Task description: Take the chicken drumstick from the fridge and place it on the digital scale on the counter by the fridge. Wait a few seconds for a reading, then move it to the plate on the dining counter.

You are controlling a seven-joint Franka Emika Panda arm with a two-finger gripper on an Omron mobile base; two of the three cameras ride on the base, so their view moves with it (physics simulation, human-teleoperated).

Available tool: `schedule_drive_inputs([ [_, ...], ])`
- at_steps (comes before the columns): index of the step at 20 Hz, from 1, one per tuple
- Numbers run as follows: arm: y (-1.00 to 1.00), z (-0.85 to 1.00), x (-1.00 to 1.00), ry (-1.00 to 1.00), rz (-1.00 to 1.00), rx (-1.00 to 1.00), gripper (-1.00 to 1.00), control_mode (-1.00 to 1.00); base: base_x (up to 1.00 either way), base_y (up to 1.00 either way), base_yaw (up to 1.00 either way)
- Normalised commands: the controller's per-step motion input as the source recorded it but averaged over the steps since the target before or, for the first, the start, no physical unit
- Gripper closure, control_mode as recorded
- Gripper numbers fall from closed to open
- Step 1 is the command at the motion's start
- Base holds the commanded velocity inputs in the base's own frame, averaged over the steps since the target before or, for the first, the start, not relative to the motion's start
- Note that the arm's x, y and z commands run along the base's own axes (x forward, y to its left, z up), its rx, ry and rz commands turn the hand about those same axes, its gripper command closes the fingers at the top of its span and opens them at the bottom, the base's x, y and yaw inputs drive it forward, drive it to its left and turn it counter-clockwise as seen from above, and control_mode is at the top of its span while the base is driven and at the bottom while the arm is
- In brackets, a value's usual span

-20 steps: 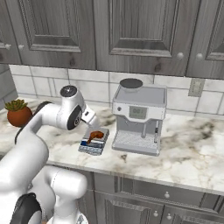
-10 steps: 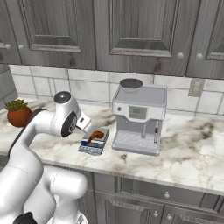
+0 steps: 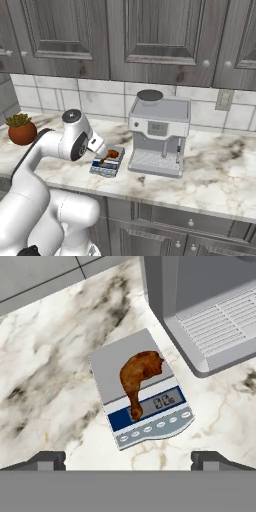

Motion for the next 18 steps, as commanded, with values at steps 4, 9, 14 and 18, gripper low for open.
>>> schedule_drive_inputs([
  [4,0.0,-0.06,0.0,0.02,0.0,0.0,-1.0,-1.0,0.0,0.0,0.0],
  [9,0.0,-0.02,0.0,0.0,0.0,0.0,-1.0,-1.0,0.0,0.0,0.0],
  [14,0.0,-0.01,0.0,0.0,0.0,0.0,-1.0,-1.0,0.0,0.0,0.0],
  [18,0.0,-0.02,0.0,0.0,0.0,0.0,-1.0,-1.0,0.0,0.0,0.0],
])
